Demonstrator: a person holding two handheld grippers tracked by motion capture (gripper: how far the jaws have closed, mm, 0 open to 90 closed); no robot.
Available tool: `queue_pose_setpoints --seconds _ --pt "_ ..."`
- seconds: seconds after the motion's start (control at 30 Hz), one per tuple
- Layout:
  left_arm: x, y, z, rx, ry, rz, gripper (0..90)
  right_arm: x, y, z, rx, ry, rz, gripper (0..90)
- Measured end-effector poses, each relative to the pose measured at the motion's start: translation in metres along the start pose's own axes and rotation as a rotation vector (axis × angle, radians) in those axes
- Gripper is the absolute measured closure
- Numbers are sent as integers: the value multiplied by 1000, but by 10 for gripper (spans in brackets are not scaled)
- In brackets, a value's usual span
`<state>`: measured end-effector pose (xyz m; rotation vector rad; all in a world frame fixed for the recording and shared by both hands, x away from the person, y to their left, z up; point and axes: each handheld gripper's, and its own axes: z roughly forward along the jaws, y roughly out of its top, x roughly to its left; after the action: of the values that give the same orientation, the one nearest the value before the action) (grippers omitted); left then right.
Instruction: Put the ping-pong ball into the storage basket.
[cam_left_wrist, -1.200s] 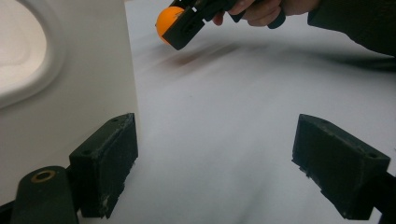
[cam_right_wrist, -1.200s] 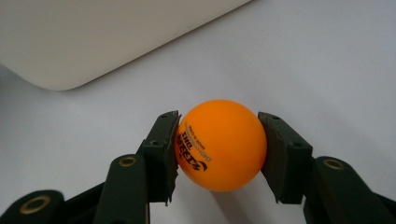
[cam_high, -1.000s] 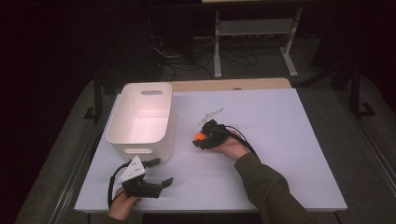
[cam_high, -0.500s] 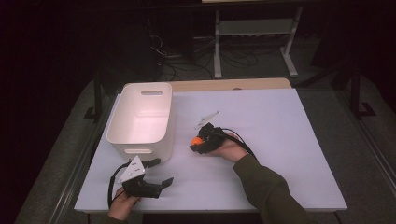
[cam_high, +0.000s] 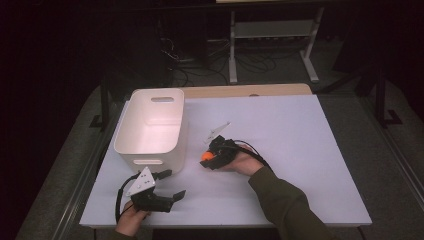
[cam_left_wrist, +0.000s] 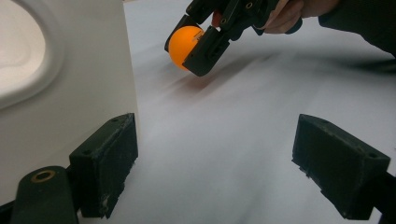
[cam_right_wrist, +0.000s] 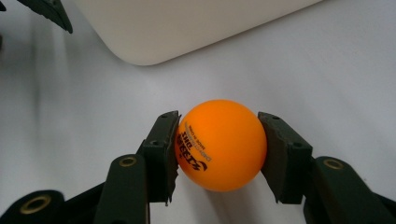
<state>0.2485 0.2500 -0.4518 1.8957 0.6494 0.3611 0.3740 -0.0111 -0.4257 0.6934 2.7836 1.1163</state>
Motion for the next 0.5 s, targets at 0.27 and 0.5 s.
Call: queue_pose_setpoints --seconds 0.27,0.5 --pt "1 0 0 5 -3 -3 141 3 4 -3 -4 18 -11 496" --pt "0 0 0 5 0 1 141 4 8 -12 -21 20 -16 496"
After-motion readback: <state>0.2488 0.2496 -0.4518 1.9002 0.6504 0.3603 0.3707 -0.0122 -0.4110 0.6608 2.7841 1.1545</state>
